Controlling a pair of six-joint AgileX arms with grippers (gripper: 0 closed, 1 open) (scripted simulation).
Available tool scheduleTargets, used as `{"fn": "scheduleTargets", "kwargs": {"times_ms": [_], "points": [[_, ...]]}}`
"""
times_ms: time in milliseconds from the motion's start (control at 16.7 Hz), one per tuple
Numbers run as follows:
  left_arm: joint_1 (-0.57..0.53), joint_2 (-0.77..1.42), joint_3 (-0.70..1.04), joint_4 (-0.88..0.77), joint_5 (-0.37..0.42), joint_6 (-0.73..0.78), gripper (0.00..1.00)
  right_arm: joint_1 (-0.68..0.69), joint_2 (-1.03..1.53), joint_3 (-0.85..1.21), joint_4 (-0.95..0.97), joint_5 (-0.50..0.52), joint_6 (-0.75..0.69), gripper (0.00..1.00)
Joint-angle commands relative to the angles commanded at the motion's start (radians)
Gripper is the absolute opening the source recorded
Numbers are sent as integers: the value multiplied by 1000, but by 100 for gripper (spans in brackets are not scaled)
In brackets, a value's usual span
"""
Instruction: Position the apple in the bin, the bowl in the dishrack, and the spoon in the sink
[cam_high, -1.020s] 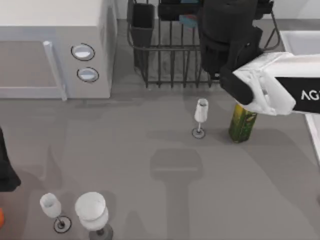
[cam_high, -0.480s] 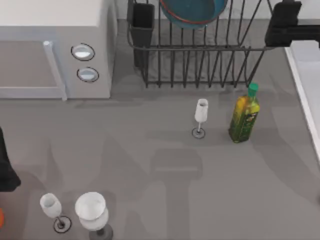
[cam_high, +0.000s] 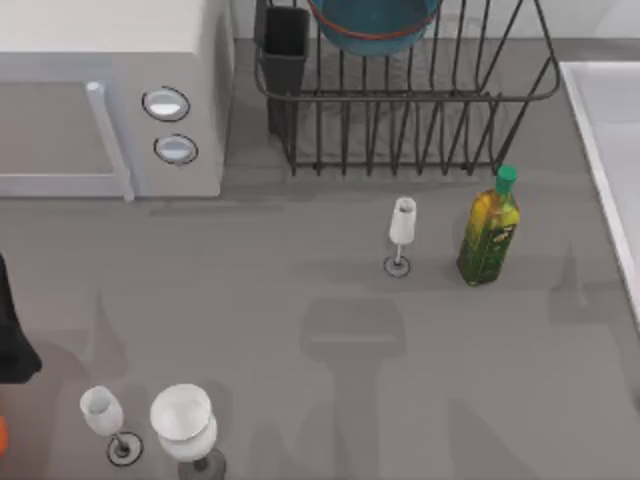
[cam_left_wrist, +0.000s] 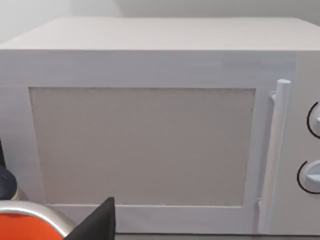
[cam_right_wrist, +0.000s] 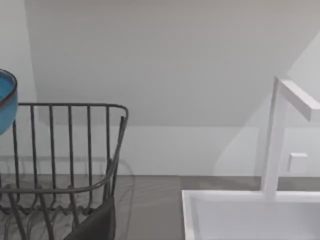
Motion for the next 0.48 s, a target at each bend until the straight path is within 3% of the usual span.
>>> {"fn": "scheduleTargets", "kwargs": {"times_ms": [480], "points": [[0,0,0,0,0,0,100,-233,-407,-235,-188,-233,4,100]]}}
